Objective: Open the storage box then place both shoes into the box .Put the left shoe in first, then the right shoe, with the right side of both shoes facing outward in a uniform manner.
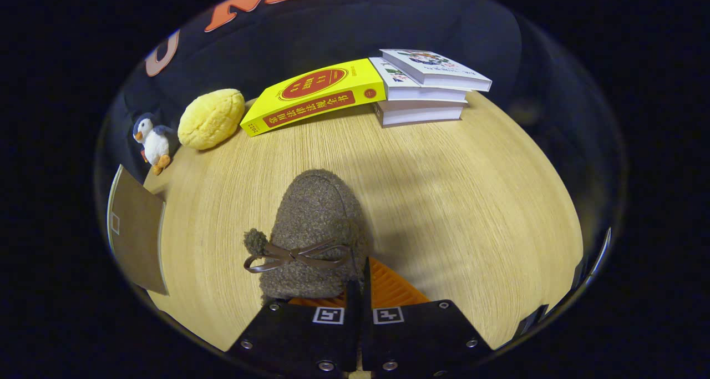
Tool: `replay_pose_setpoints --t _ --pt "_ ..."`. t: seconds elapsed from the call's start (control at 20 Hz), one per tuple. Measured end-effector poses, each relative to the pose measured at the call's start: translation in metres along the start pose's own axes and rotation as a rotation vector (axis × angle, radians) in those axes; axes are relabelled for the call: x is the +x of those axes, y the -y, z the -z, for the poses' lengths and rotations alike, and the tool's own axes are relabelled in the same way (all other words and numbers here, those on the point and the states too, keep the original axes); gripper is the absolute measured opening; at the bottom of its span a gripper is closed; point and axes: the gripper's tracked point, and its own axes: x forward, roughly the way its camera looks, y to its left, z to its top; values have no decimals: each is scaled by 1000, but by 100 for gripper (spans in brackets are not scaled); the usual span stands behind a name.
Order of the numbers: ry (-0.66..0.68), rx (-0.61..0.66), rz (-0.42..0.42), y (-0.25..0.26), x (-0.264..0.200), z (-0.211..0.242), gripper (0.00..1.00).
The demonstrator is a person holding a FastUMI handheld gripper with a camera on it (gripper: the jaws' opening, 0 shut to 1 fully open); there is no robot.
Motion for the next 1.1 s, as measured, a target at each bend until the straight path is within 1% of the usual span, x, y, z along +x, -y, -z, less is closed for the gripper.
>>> replay_pose_setpoints --t 0.1,0.2,0.3,0.6,0.75,0.85,1.1 --pt "6 26 -18 -14 -14 -6 4" --pt "22 -5 -18 -31 -33 -16 4" --pt "26 -18 -35 -58 -52 -25 4" --pt "82 -73 -148 -176 -118 -60 4" --pt "90 -80 -209 -241 -141 -67 4" --pt "99 -98 -242 -281 -153 -68 4" --pt "81 -163 -296 -373 -167 -52 4"
